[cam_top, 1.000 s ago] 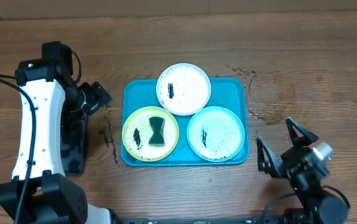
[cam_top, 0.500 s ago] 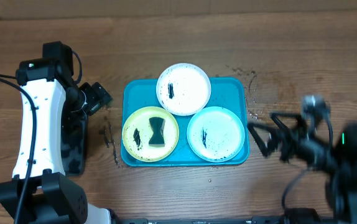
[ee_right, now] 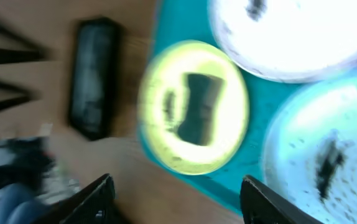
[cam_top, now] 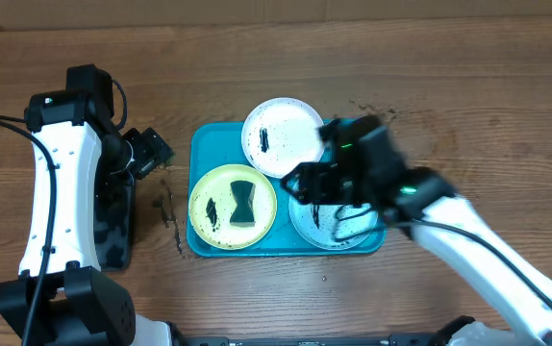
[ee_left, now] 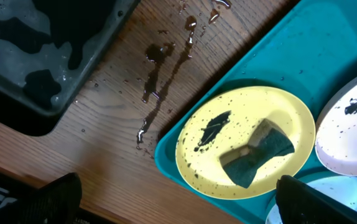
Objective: Clean dirty plates on tray and stack at the side
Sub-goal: 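Reach the right gripper to the yellow plate rim and grip it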
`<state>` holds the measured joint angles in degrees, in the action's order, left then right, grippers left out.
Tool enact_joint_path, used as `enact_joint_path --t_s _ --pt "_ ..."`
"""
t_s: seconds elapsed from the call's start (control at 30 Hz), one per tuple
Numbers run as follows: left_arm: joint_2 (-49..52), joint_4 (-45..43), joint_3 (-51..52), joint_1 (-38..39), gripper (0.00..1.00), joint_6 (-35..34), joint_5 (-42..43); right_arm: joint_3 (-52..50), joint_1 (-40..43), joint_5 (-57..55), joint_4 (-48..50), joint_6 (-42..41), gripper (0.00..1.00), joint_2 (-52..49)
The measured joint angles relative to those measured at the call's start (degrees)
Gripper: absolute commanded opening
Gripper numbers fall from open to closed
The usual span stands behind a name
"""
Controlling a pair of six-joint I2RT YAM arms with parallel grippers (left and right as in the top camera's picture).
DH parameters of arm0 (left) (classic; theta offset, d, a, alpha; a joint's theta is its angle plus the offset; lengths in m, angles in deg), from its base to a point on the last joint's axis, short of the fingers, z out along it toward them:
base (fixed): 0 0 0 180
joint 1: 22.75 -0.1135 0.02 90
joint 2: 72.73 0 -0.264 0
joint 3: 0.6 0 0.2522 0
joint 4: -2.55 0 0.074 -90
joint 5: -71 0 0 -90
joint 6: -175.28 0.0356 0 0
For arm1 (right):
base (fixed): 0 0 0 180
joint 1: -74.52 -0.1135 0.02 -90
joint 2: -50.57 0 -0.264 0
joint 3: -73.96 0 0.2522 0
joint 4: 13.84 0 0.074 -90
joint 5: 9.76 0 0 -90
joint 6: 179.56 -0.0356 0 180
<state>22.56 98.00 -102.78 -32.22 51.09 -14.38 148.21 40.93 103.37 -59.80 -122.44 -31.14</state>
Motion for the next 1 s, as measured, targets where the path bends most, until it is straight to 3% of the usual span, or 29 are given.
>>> enact_joint_path --t_s 0.23,0.3,0.4,0.5,0.53,0.6,0.7,1.0 --pt "0.00 0.20 0.00 0.00 1.00 0.00 0.92 9.97 -1.70 -8.98 -9.11 -1.86 0.68 -18.80" --pt "0.00 0.20 0.00 0.00 1.00 0.00 0.96 14.56 -1.70 -8.72 -11.89 -0.74 0.72 -22.34" --pt "0.00 0.20 0.00 0.00 1.00 0.00 1.14 19.52 -1.70 -8.57 -13.70 0.42 0.81 -24.98" --pt "0.00 0.24 0.00 0.00 1.00 0.00 1.16 20.55 -1.81 -8.55 -12.28 0.92 0.81 -25.07" --pt "0.00 0.22 0.00 0.00 1.00 0.00 1.18 20.63 -1.88 -8.55 -11.76 1.01 0.75 -25.07" --pt "0.00 0.33 0.00 0.00 1.00 0.00 1.16 20.61 -2.34 -8.79 -10.80 1.05 0.54 -25.07" --pt "0.00 0.42 0.00 0.00 1.00 0.00 1.49 20.48 -4.50 -10.38 -9.09 1.29 0.36 -25.09" --pt "0.00 0.72 0.00 0.00 1.00 1.60 2.45 20.28 -9.07 -18.71 -10.99 -4.61 0.36 -29.18"
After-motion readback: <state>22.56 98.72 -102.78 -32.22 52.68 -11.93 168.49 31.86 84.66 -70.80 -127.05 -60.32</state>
